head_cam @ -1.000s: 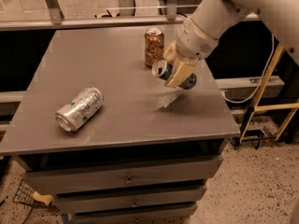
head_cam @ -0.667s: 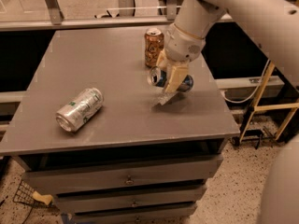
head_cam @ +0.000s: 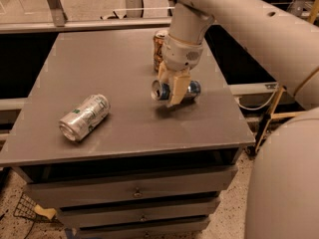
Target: Knock redbull can over
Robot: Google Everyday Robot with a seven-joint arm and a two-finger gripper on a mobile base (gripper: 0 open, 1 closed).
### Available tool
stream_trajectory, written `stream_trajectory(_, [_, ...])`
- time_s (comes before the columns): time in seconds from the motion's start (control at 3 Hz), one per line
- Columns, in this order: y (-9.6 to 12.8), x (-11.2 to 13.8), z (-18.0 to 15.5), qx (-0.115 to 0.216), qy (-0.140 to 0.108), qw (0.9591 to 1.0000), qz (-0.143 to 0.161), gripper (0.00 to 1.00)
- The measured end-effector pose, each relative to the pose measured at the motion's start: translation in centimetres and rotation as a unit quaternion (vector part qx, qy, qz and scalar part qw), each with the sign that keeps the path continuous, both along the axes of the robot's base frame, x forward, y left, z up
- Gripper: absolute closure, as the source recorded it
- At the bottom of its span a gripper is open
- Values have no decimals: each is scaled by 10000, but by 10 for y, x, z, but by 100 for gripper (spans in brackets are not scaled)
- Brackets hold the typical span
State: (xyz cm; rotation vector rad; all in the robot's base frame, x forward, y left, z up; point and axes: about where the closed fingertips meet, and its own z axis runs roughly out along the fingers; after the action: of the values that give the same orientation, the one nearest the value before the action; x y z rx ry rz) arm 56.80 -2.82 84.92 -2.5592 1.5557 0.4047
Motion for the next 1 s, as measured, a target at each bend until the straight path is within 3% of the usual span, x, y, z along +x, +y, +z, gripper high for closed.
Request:
stream_trajectory(0.33, [9, 1, -6, -48, 72, 9999, 91, 100])
stream_trajectory(1.0, [20, 15, -10, 116, -164, 9998, 17, 55])
